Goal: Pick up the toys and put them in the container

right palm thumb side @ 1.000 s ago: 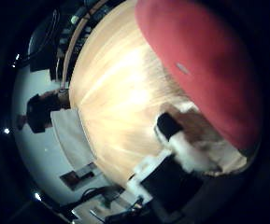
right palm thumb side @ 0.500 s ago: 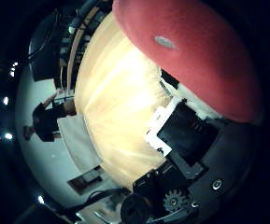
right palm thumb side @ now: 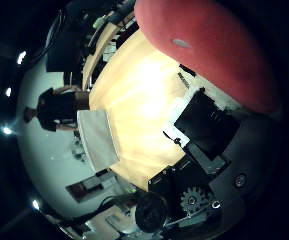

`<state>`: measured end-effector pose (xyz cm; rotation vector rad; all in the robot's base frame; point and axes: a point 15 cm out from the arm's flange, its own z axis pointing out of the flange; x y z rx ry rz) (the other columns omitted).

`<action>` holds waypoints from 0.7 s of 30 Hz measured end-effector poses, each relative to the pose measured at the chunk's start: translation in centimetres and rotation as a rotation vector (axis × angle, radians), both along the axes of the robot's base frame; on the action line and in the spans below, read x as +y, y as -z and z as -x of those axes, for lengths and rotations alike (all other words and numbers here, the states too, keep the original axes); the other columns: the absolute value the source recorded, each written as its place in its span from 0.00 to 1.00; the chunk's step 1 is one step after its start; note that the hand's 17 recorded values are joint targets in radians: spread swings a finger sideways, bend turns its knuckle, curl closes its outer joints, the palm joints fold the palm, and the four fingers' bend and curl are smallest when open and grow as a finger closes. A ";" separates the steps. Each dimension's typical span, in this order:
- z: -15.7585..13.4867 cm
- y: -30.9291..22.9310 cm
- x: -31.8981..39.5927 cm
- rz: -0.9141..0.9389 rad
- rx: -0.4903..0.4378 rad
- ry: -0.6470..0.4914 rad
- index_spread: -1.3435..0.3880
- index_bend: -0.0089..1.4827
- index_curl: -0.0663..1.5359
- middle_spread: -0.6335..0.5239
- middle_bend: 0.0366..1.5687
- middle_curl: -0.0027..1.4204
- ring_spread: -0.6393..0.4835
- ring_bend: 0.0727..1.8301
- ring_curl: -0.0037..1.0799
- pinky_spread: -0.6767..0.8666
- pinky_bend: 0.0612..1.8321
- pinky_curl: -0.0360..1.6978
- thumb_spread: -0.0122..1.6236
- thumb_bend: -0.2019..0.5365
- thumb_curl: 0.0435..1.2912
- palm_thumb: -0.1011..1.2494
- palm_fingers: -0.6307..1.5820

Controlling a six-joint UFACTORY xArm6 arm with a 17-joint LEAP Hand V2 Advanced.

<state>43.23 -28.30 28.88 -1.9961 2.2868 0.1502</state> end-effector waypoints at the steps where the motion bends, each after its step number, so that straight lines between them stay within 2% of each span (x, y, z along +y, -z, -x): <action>1: 0.5 -0.8 0.5 0.002 -0.011 -0.005 0.45 0.22 0.33 0.15 0.44 0.44 0.25 0.62 0.45 0.13 0.66 0.27 0.59 0.26 0.29 0.93 0.81; 13: 6.3 -9.3 8.4 0.061 -0.113 -0.130 0.45 0.20 0.38 0.15 0.44 0.45 0.25 0.62 0.45 0.13 0.65 0.28 0.59 0.25 0.28 0.93 0.81; 21: 7.0 -12.4 16.2 0.069 -0.169 -0.256 0.44 0.18 0.41 0.15 0.44 0.45 0.25 0.62 0.45 0.12 0.64 0.28 0.58 0.25 0.28 0.93 0.81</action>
